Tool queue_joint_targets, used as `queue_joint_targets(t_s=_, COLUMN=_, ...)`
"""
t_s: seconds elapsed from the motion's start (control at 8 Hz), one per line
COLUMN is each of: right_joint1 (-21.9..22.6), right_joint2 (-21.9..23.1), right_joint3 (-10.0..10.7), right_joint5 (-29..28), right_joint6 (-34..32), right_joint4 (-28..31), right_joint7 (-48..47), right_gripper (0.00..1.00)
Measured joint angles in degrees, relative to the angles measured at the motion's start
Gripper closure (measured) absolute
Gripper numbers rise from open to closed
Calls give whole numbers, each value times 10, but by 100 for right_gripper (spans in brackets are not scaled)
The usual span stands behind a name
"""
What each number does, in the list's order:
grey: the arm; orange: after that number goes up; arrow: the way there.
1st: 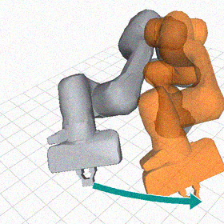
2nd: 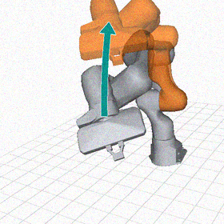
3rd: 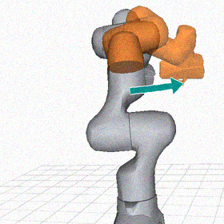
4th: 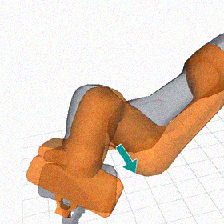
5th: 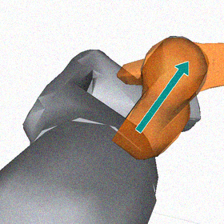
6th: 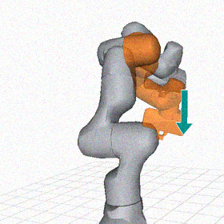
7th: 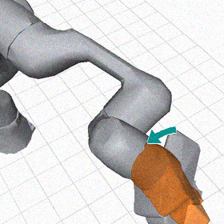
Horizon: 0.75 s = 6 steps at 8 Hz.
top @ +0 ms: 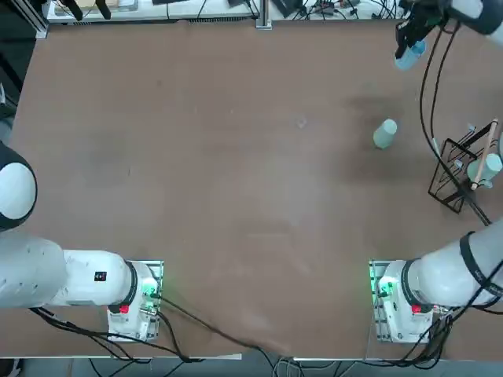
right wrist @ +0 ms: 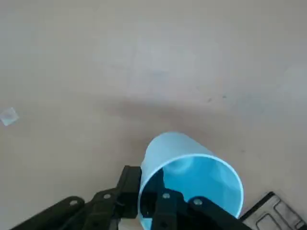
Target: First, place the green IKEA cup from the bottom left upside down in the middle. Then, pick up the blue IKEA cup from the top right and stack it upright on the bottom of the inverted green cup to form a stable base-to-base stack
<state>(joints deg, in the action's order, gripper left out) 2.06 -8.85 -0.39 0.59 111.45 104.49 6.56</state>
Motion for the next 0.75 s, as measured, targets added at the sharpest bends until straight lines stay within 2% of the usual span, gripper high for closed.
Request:
queue_joint_targets(t_s=0.25, right_joint1=-21, right_joint2=39, right_joint3=-17, right_joint5=1, right_joint6=61, right_joint4=88, right_joint7=-1, right_gripper=96)
queue_joint_targets(t_s=0.5, right_joint1=-36, right_joint2=48, right_joint3=-34, right_joint5=1, right_joint6=149, right_joint4=173, right_joint7=-1, right_gripper=96)
queue_joint_targets(t_s=0.75, right_joint1=-42, right_joint2=49, right_joint3=-45, right_joint5=1, right_joint6=196, right_joint4=227, right_joint7=-13, right_gripper=96)
